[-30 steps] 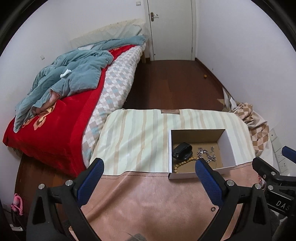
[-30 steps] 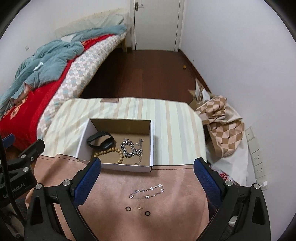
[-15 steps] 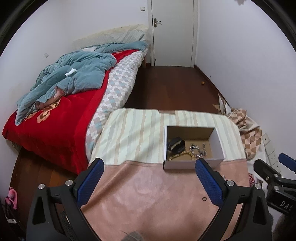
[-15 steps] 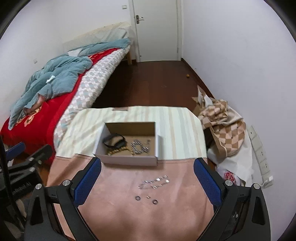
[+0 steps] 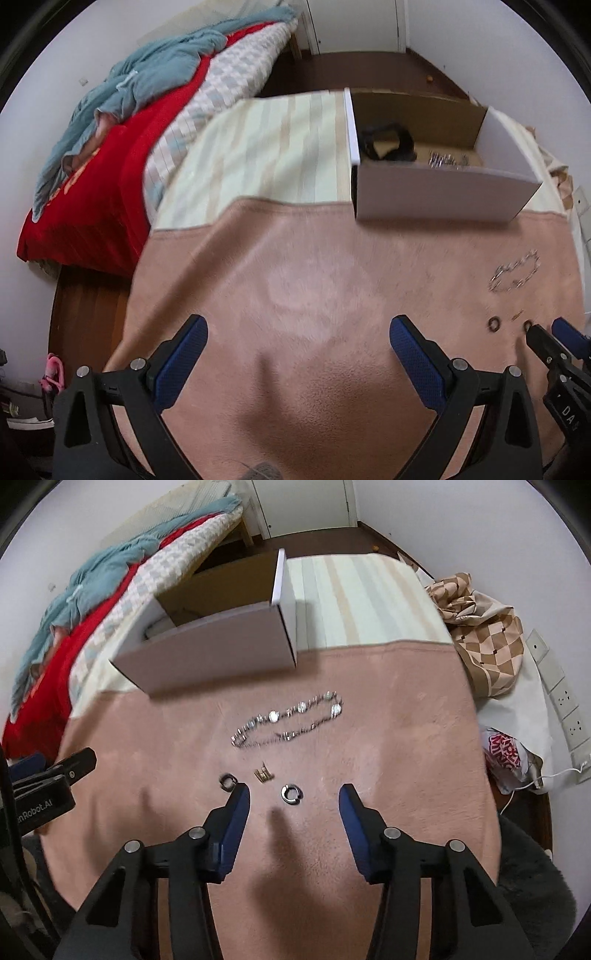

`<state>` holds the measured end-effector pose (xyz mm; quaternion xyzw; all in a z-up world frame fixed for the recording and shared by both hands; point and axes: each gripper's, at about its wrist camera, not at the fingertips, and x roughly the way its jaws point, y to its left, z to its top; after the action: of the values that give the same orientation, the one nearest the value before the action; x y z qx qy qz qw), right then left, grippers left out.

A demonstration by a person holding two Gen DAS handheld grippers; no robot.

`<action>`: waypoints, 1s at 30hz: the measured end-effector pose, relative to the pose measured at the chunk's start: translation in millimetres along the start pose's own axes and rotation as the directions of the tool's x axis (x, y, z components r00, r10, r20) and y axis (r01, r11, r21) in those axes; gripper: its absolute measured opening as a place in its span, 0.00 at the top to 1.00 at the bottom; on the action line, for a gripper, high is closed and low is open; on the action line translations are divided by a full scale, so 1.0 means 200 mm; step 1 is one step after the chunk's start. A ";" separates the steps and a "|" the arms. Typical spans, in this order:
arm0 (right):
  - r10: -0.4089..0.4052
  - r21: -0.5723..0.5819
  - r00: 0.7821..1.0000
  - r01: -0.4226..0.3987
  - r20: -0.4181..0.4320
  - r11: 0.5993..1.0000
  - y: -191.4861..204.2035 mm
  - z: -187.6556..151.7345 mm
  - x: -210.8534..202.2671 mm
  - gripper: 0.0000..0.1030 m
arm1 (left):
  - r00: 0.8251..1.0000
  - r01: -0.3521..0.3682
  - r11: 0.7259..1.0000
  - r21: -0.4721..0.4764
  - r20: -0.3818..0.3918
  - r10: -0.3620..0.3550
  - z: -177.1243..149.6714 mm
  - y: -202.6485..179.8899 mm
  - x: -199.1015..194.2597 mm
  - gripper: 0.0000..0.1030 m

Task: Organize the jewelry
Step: 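Grasp the small black ring with the right tool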

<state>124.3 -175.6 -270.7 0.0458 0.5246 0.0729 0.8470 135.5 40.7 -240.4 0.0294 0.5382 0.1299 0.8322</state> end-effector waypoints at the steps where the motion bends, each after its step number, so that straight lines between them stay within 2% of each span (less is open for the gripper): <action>1: -0.014 -0.015 1.000 0.014 0.005 1.000 0.01 -0.02 0.02 0.49 | 1.000 -0.001 1.000 0.004 -0.007 0.001 -0.01 -0.01 0.01 0.02; 4: -0.041 -0.045 0.999 0.040 -0.006 0.998 0.04 -0.03 0.07 0.59 | 1.000 0.004 1.000 0.018 -0.016 -0.003 -0.02 -0.03 0.04 0.02; 5: -0.061 -0.068 0.998 0.062 0.013 0.996 0.06 -0.04 0.07 0.63 | 1.000 0.006 1.000 0.022 -0.018 -0.006 -0.03 -0.04 0.04 0.02; 7: -0.082 -0.094 0.996 0.084 0.024 0.992 0.08 -0.04 0.08 0.73 | 1.000 0.012 0.999 0.032 -0.019 -0.012 -0.02 -0.06 0.05 0.02; 8: -0.092 -0.108 0.995 0.096 0.035 0.990 0.08 -0.05 0.09 0.84 | 1.000 0.018 0.999 0.038 -0.018 -0.018 -0.02 -0.08 0.05 0.02; 9: -0.093 -0.112 0.995 0.097 0.039 0.989 0.08 -0.04 0.08 0.88 | 1.000 0.024 0.999 0.042 -0.018 -0.023 -0.02 -0.09 0.05 0.02; 13: -0.073 -0.071 0.996 0.076 0.044 0.995 0.03 -0.04 0.06 0.88 | 0.998 0.063 0.996 0.056 -0.016 -0.062 -0.02 -0.15 0.03 0.02; 15: -0.060 -0.030 0.997 0.062 0.052 0.998 -0.02 -0.03 0.03 0.88 | 0.993 0.113 0.992 0.055 -0.019 -0.113 -0.01 -0.20 0.02 0.02; 17: -0.056 0.007 0.996 0.055 0.065 0.998 -0.07 -0.02 -0.01 0.88 | 0.984 0.174 0.983 0.061 -0.037 -0.172 -0.01 -0.26 0.02 0.03; 21: -0.065 0.048 0.995 0.062 0.076 0.997 -0.14 0.01 -0.07 0.88 | 0.968 0.249 0.963 0.099 -0.068 -0.243 -0.03 -0.40 0.03 0.04; 22: -0.070 0.054 0.994 0.066 0.080 0.996 -0.16 0.01 -0.08 0.88 | 0.967 0.253 0.960 0.118 -0.069 -0.246 -0.04 -0.44 0.03 0.06; 24: -0.078 0.066 0.993 0.072 0.084 0.995 -0.19 0.01 -0.10 0.88 | 0.966 0.257 0.955 0.150 -0.080 -0.247 -0.05 -0.50 0.04 0.16; 30: -0.089 0.095 0.992 0.081 0.086 0.992 -0.24 0.02 -0.11 0.88 | 0.961 0.275 0.945 0.177 -0.088 -0.263 -0.08 -0.59 0.04 0.26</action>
<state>121.3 -227.5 -256.8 0.0652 0.4900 0.0105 0.8692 147.0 -73.3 -276.8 0.0299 0.5732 -0.0352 0.8181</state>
